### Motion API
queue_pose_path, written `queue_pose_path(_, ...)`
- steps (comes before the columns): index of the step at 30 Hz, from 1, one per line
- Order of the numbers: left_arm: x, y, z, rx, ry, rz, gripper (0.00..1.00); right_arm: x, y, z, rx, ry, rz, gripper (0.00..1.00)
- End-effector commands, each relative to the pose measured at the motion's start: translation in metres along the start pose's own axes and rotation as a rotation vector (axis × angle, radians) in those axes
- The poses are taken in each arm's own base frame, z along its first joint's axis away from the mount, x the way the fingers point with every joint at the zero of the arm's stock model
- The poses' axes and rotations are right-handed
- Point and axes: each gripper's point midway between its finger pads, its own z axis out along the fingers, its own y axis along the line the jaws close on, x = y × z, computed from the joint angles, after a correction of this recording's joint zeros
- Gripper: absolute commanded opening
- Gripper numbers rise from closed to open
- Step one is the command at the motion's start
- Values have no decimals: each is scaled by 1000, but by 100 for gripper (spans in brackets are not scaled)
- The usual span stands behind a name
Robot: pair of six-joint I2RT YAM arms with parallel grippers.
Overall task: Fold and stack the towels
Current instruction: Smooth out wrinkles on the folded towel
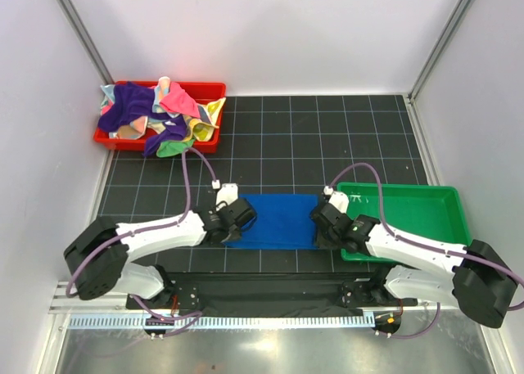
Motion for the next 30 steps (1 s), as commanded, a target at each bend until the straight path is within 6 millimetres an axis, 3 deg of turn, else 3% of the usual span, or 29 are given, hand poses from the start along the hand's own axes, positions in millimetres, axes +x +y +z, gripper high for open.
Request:
queue_pose_path(1, -40, -10, -33, 56, -92, -33, 38, -29, 8, -20, 13, -73, -20, 35)
queue_pose_path(4, -71, -17, -57, 102, -164, -51, 42, -50, 17, -35, 9, -123, -33, 38)
queue_pose_path(8, -95, -27, -58, 158, -174, -70, 39, -74, 31, -42, 12, -162, -62, 41)
queue_pose_path(13, -108, -38, -22, 215, -116, -115, 32, -92, 56, -27, 11, -146, -117, 42)
queue_pose_path(17, -114, -35, 2, 220, -102, -120, 30, -99, 59, -25, 22, -140, -136, 44)
queue_pose_path(21, -118, -25, 19, 203, -103, -129, 31, -87, 41, -5, 59, -79, -131, 45)
queue_pose_path(25, -119, -14, 39, 184, -62, -148, 31, -59, 21, 14, 75, -10, -112, 44)
queue_pose_path(30, -110, -1, 71, 134, 7, -162, 29, -38, -1, 24, 109, 35, -90, 44)
